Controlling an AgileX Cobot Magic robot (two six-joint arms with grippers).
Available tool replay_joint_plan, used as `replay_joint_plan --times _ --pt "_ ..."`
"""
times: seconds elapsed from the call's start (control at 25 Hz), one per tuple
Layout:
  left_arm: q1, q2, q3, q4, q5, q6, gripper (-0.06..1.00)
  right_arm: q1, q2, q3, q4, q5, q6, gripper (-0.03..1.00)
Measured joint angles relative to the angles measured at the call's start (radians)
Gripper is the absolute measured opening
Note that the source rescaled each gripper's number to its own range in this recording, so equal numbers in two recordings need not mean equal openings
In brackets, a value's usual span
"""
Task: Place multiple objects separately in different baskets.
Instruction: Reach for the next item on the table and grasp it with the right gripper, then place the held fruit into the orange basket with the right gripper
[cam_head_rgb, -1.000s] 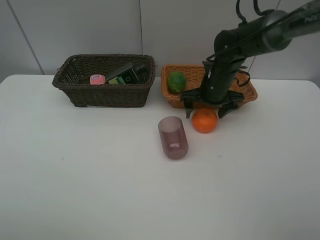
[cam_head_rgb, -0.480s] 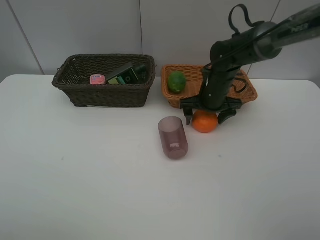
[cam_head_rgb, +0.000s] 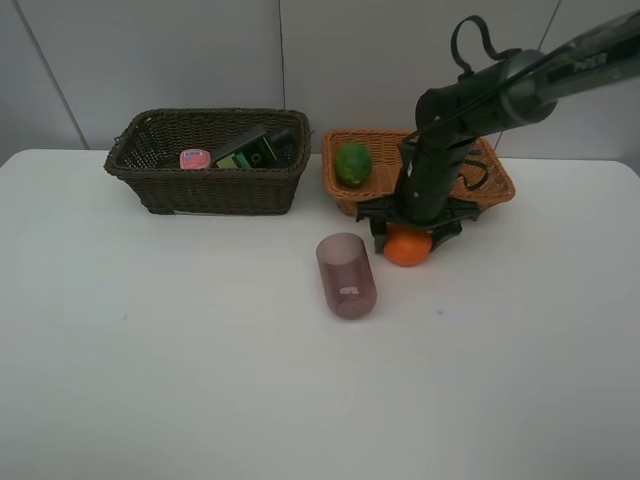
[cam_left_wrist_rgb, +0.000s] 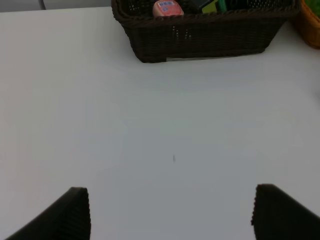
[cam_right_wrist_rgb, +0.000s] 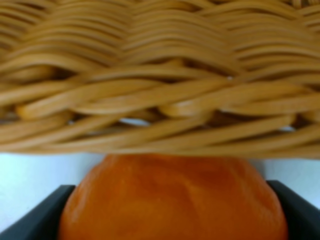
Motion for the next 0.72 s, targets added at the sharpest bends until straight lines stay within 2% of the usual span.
replay_joint_plan --times 0.72 --pt "0.000 0.000 0.000 0.000 0.000 0.000 0.75 0.000 0.000 0.000 0.002 0.017 0.000 0.34"
